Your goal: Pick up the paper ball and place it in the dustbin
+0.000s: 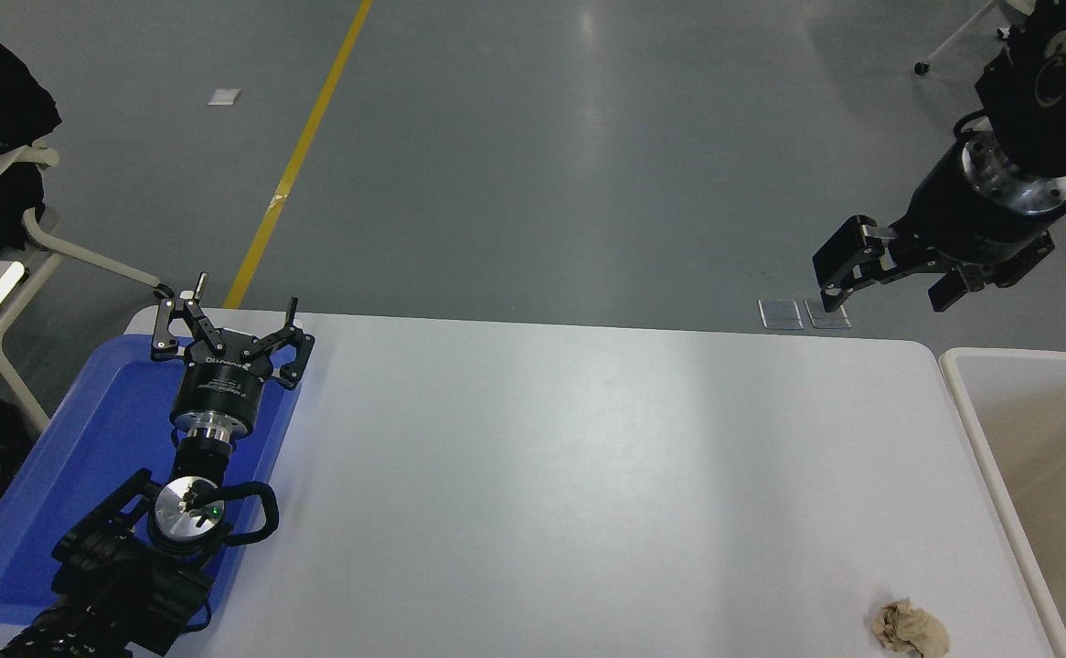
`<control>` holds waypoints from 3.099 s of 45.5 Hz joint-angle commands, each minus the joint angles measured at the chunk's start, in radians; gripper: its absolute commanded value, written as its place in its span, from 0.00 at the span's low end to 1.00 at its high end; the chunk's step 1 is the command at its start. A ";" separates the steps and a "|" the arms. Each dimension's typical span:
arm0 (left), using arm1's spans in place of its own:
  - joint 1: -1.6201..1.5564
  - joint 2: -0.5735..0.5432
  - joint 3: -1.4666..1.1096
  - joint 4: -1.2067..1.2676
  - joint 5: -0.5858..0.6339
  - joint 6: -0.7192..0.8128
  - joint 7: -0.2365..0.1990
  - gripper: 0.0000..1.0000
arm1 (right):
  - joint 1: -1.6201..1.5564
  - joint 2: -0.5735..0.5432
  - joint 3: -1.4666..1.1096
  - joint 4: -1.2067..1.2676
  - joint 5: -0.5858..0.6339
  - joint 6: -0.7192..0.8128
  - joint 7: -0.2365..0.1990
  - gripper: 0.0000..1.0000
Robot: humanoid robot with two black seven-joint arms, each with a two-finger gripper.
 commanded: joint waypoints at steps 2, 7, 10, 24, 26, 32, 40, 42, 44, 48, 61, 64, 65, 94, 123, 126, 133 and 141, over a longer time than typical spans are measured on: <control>0.000 0.000 0.000 0.001 -0.001 0.000 0.002 1.00 | 0.003 0.002 0.001 0.000 0.000 0.000 0.000 1.00; 0.000 -0.002 -0.003 0.001 -0.001 -0.002 -0.001 1.00 | 0.006 0.000 0.001 0.000 0.000 0.000 0.000 1.00; 0.000 -0.002 -0.002 0.001 -0.001 0.000 -0.001 1.00 | 0.006 0.000 0.001 0.000 0.000 0.000 0.000 1.00; 0.000 -0.002 0.000 0.001 -0.001 0.000 0.001 1.00 | -0.014 0.000 0.017 0.000 0.000 0.000 0.000 1.00; 0.000 0.000 0.000 0.001 -0.001 0.000 0.001 1.00 | -0.016 0.000 0.021 0.000 0.000 0.000 0.000 1.00; 0.000 0.000 0.000 0.001 -0.001 0.000 -0.001 1.00 | -0.005 0.000 0.032 0.000 0.000 0.000 0.000 1.00; 0.000 0.000 0.000 0.001 -0.001 -0.002 0.001 1.00 | -0.017 -0.003 0.038 0.000 0.000 0.000 0.000 1.00; 0.000 -0.002 0.000 -0.001 -0.001 -0.002 0.001 1.00 | -0.019 -0.006 0.037 0.000 0.000 0.000 0.000 1.00; 0.000 -0.002 0.000 -0.001 -0.001 -0.002 0.001 1.00 | -0.022 -0.006 0.033 0.000 0.000 0.000 0.000 1.00; 0.000 0.000 0.000 -0.001 -0.001 -0.002 0.001 1.00 | -0.037 -0.001 0.035 0.000 0.000 0.000 0.000 1.00; 0.000 0.000 0.000 0.001 -0.001 -0.002 0.001 1.00 | -0.062 -0.004 0.050 0.000 0.000 0.000 0.002 1.00; 0.000 -0.002 0.000 -0.001 -0.001 -0.002 0.001 1.00 | -0.071 -0.001 0.052 -0.002 0.000 0.000 0.002 1.00; 0.000 0.000 0.000 -0.001 0.000 -0.002 0.001 1.00 | -0.079 -0.001 0.052 -0.002 0.000 0.000 0.002 1.00; 0.000 -0.002 0.000 -0.001 -0.001 -0.002 0.001 1.00 | -0.152 -0.004 0.050 0.006 0.000 0.000 0.002 1.00; 0.001 0.000 -0.002 0.001 -0.001 0.000 -0.001 1.00 | -0.477 -0.067 0.138 0.001 -0.146 0.000 0.000 0.94; 0.001 0.000 -0.002 0.001 -0.001 0.000 -0.001 1.00 | -0.528 -0.081 0.138 -0.005 -0.147 0.000 0.000 0.96; 0.001 0.000 -0.002 0.001 -0.001 0.000 -0.001 1.00 | -0.620 -0.177 0.153 -0.009 -0.147 -0.035 0.002 1.00; 0.001 0.000 -0.002 0.001 -0.001 0.000 -0.001 1.00 | -0.718 -0.193 0.181 -0.012 -0.159 -0.075 0.000 1.00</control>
